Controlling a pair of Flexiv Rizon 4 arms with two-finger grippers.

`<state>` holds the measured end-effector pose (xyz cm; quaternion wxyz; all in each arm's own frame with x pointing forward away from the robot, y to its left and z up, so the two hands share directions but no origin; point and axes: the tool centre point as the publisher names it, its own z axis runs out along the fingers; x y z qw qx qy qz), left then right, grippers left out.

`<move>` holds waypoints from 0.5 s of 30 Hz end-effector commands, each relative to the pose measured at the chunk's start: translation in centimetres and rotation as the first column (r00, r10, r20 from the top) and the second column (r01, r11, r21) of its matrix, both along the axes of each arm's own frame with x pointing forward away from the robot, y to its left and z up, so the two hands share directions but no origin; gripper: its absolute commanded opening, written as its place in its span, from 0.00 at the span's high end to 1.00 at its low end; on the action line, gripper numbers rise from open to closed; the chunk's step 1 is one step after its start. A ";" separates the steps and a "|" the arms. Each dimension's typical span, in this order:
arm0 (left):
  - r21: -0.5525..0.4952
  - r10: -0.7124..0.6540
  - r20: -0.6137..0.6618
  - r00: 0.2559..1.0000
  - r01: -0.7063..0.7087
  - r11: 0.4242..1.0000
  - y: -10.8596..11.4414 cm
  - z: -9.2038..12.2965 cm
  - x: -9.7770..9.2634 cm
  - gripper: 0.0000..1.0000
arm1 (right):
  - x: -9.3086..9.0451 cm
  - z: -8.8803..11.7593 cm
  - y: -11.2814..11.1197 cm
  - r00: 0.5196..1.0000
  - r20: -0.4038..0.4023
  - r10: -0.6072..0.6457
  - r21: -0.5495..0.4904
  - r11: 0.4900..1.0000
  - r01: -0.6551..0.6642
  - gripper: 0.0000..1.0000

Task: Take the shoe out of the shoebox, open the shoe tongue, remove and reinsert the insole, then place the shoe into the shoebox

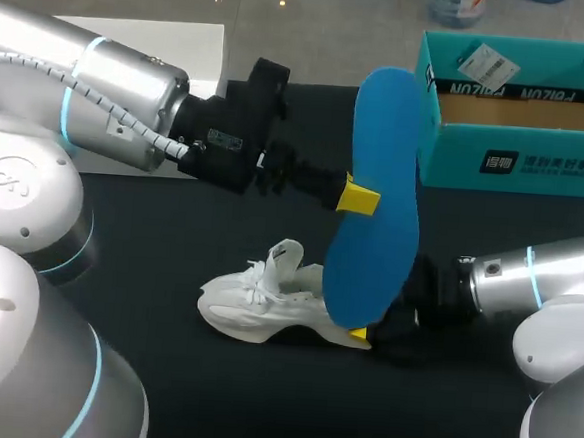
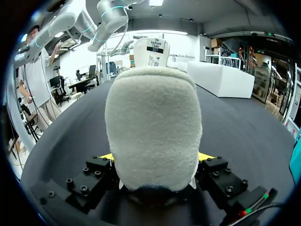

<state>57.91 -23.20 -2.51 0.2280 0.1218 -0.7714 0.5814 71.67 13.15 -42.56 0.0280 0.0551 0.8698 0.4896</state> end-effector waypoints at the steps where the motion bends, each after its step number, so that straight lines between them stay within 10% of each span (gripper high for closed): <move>1: -0.002 -0.040 -0.010 0.999 0.040 0.999 -0.6 1.2 0.6 1.00 | 0.0 0.0 0.3 1.000 -0.001 -0.002 -0.008 1.000 0.002 1.00; 15: -0.017 -0.093 -0.016 0.996 0.093 0.996 0.0 4.8 -1.0 1.00 | 0.0 0.0 0.3 1.000 -0.001 -0.002 -0.008 1.000 0.002 1.00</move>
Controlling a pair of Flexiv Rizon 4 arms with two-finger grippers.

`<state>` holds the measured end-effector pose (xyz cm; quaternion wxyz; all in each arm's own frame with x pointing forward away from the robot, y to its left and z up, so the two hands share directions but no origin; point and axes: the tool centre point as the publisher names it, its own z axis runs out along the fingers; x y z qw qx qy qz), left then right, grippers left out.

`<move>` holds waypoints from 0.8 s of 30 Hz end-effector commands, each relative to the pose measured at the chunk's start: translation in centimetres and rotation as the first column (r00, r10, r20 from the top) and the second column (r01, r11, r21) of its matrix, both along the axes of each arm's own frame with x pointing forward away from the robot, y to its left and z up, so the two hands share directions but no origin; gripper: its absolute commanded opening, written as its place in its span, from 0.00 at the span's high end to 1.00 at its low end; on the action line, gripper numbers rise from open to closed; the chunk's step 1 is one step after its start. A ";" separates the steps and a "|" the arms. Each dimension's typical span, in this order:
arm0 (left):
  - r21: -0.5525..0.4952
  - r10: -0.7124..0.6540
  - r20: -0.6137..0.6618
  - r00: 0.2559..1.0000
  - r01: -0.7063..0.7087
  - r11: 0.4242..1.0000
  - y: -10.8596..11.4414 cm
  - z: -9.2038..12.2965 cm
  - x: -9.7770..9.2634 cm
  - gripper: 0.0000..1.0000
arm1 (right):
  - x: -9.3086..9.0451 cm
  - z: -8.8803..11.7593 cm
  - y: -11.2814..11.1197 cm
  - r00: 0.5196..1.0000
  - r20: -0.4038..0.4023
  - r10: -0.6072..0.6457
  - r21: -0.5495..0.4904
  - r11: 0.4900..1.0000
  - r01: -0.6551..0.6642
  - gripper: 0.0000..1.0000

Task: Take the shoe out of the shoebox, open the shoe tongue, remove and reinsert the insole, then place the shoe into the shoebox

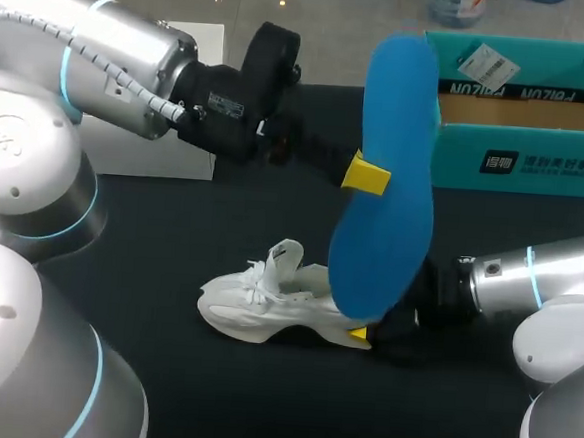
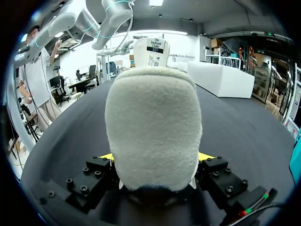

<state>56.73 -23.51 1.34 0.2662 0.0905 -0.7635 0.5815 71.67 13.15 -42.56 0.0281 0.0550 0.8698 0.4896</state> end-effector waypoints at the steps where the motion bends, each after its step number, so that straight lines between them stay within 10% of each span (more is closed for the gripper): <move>1: 0.015 -0.001 0.012 1.000 0.001 1.000 0.5 1.0 0.2 1.00 | 0.0 0.0 0.3 1.000 -0.001 -0.002 -0.008 1.000 0.002 1.00; 24: -0.006 0.000 0.015 1.000 0.000 1.000 1.6 2.4 0.4 1.00 | 0.0 0.0 0.3 1.000 -0.001 -0.002 -0.008 1.000 0.002 1.00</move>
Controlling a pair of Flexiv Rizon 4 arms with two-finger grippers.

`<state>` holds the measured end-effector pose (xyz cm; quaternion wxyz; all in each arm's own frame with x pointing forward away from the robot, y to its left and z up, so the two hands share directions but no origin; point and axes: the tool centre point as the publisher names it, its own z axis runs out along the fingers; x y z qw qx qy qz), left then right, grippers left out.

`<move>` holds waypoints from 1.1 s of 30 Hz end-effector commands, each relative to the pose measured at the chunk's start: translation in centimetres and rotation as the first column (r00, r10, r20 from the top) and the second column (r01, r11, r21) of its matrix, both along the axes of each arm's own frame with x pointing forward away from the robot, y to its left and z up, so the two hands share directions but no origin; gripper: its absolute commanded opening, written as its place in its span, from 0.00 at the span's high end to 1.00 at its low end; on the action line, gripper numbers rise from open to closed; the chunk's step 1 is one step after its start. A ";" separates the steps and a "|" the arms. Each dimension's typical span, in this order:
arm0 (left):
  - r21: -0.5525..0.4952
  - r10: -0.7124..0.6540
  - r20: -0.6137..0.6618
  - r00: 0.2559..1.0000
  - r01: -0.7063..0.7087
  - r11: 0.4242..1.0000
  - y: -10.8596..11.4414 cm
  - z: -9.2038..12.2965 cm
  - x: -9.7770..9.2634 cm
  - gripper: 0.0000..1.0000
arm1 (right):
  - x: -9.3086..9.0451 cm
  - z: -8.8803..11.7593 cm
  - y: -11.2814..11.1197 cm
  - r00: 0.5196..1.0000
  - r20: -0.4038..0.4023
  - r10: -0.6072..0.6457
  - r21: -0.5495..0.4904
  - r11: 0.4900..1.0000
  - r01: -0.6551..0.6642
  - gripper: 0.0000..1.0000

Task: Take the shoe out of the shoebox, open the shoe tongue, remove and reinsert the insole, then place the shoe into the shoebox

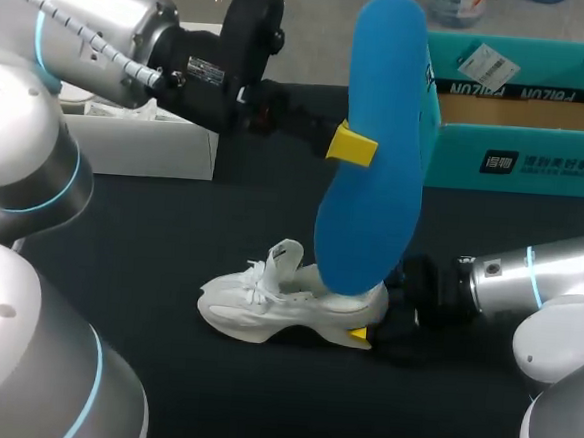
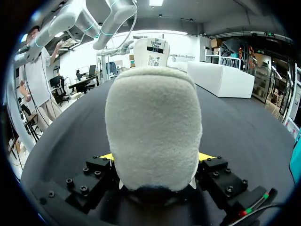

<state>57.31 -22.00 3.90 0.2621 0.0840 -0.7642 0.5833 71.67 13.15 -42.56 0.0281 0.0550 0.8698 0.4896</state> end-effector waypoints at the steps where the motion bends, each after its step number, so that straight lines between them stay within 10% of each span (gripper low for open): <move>1: -0.001 0.005 0.000 1.000 -0.005 1.000 0.0 -0.2 -0.2 1.00 | 0.0 0.0 0.3 1.000 -0.001 -0.002 -0.008 1.000 0.002 1.00; 10: -0.001 0.005 0.000 1.000 -0.005 1.000 0.0 -0.2 -0.2 1.00 | 0.0 0.0 0.3 1.000 -0.001 -0.002 -0.008 1.000 0.002 0.96; 14: -0.001 0.005 0.000 1.000 -0.005 1.000 0.0 -0.2 -0.2 1.00 | 0.0 0.0 0.3 1.000 -0.001 -0.002 -0.008 1.000 0.002 0.55; 15: -0.001 0.005 0.000 1.000 -0.005 1.000 0.0 -0.2 -0.2 1.00 | 0.0 0.0 0.3 1.000 -0.001 -0.002 -0.008 1.000 0.002 0.00; 33: -0.001 0.005 0.000 1.000 -0.005 1.000 0.0 -0.2 -0.2 1.00 | 0.0 0.3 -0.6 0.995 -0.096 0.006 -0.113 0.993 -0.017 0.00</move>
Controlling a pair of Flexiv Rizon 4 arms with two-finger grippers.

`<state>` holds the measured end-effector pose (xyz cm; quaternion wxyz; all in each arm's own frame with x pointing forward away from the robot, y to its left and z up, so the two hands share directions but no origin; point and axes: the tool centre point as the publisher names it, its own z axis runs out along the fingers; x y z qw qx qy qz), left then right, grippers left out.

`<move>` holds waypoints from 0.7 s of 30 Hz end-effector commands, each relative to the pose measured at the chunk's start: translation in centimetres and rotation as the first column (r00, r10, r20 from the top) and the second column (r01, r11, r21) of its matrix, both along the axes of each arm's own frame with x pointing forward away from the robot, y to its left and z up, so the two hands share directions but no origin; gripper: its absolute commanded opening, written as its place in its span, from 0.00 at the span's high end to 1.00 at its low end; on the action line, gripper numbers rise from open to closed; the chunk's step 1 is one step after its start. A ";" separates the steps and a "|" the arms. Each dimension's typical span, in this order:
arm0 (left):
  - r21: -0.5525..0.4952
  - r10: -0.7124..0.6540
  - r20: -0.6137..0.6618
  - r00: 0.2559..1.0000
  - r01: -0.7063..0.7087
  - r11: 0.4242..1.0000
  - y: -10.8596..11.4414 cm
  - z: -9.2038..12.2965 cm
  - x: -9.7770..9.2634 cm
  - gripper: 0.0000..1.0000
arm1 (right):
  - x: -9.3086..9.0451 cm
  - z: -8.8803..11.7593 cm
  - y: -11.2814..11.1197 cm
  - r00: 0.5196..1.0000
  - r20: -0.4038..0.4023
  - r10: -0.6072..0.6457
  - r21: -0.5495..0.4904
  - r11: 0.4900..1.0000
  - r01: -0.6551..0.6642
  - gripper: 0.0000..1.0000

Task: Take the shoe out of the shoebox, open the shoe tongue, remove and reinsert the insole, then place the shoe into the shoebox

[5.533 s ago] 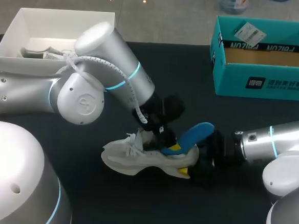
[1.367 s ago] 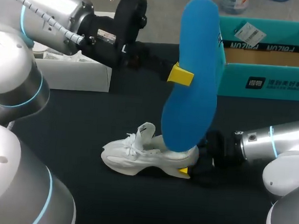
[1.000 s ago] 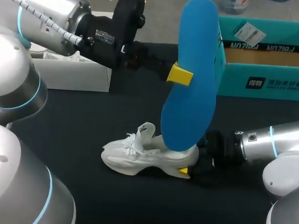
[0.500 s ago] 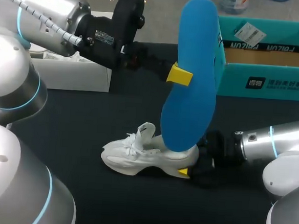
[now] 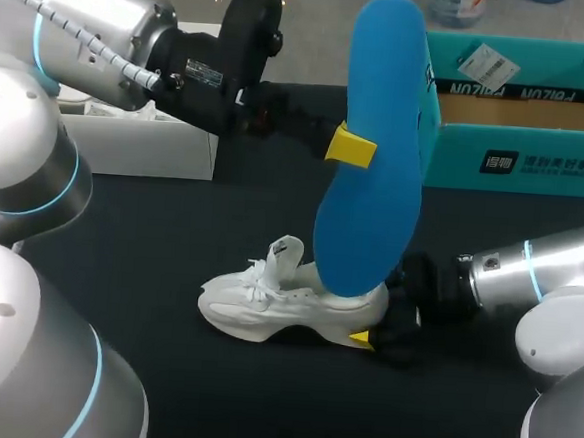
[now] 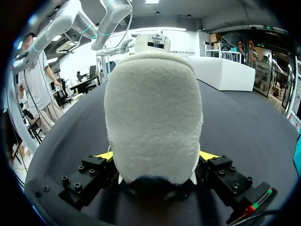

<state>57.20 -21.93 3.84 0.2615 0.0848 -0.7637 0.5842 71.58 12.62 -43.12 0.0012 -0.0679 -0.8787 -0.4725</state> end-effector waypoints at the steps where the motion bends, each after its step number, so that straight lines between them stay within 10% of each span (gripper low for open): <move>1: 0.000 0.002 0.000 1.000 -0.002 1.000 0.0 -0.1 -0.1 1.00 | 0.0 1.0 -0.2 0.999 -0.040 0.004 -0.096 0.995 -0.008 0.00; 21: 0.000 0.002 0.000 1.000 -0.002 1.000 0.0 -0.1 -0.1 1.00 | -0.7 6.4 -0.5 0.989 -0.144 -0.042 -0.428 0.903 -0.024 0.00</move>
